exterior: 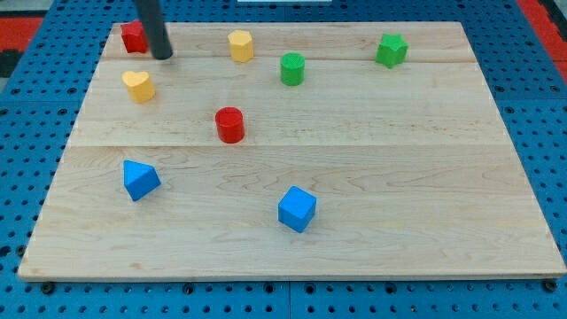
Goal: Place yellow blocks in a diagonal line
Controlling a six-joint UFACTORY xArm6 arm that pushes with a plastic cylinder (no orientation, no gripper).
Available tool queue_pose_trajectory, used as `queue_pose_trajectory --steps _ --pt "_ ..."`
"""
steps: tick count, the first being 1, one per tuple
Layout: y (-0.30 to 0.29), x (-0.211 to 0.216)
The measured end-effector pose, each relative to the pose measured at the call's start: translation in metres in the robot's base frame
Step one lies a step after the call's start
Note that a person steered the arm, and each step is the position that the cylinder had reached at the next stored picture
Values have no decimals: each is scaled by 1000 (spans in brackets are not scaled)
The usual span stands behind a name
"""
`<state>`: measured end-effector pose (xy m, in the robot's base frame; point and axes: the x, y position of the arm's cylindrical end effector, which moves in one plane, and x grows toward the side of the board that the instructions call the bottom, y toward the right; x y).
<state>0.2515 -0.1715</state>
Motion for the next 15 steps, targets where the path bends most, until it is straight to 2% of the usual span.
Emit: queue_pose_trajectory --steps 1,2,3,4,5,6,7,9,10,11,12,13,14,15 --pt "49 -25" --pt "136 7" --pt "197 60" --pt "123 102" --pt "24 137" --pt "-65 133" --pt "-81 106" --pt "83 52" --pt "91 42" --pt "52 85" --pt "32 50" --pt "48 20" --pt "97 13" --pt "111 15"
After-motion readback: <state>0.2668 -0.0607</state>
